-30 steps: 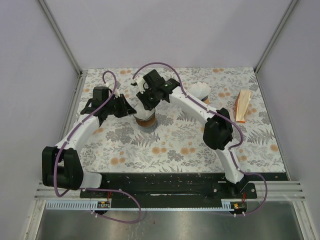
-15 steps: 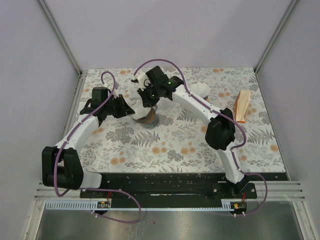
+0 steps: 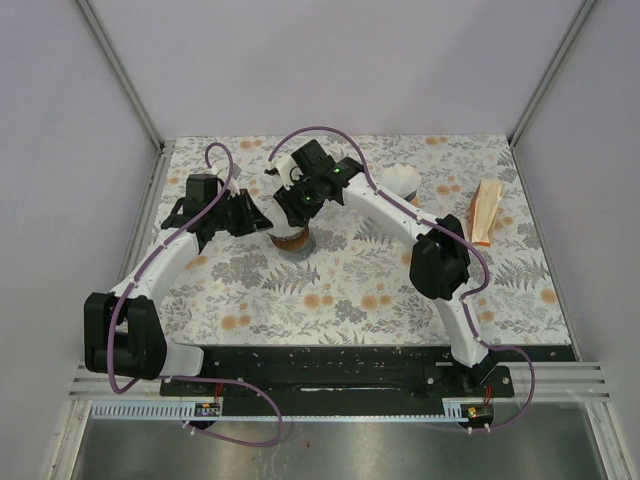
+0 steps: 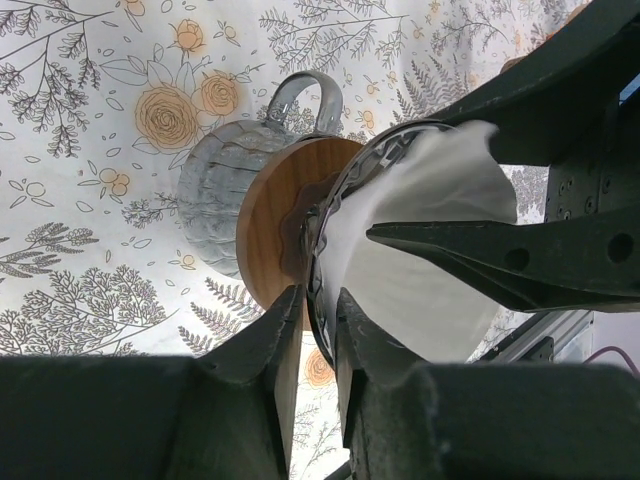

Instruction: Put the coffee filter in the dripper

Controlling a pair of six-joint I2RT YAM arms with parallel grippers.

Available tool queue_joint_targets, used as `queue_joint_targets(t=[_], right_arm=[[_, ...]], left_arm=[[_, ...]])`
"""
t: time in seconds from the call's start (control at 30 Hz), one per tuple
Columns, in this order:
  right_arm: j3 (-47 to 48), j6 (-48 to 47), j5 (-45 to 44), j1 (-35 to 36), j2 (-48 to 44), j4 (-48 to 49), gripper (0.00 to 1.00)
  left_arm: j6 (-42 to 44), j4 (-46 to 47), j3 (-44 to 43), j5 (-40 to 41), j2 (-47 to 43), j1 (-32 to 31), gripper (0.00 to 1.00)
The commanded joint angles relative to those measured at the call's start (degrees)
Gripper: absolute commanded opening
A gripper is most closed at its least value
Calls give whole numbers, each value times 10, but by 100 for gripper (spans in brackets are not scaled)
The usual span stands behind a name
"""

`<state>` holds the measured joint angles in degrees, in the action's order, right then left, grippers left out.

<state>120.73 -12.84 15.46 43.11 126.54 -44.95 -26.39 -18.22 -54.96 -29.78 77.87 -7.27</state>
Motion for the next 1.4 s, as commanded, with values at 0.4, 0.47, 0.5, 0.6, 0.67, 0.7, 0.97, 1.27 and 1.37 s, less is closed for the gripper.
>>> queue_joint_targets(t=[0.4, 0.47, 0.5, 0.6, 0.67, 0.7, 0.97, 1.27, 1.37], right_arm=[[12, -1, -32, 0, -45, 1, 69], [17, 3, -35, 0, -49, 1, 70], [21, 4, -39, 0, -50, 2, 72], [26, 5, -43, 0, -57, 2, 78], [28, 8, -40, -1, -61, 3, 83], [28, 8, -37, 0, -64, 3, 84], [32, 11, -47, 0, -88, 3, 92], [39, 39, -79, -4, -156, 5, 96], [28, 59, -112, -15, -190, 6, 98]], left_arm=[[13, 21, -19, -13, -25, 0, 49], [15, 19, -23, -12, -28, 0, 53], [18, 18, -24, -11, -30, 0, 57], [22, 14, -26, -6, -38, 0, 63], [25, 13, -27, -4, -41, 0, 67], [27, 13, -29, -3, -43, 0, 68], [35, 4, -37, 2, -46, 1, 74], [76, -9, -65, 51, -77, 17, 82], [99, -14, -73, 81, -93, 24, 86]])
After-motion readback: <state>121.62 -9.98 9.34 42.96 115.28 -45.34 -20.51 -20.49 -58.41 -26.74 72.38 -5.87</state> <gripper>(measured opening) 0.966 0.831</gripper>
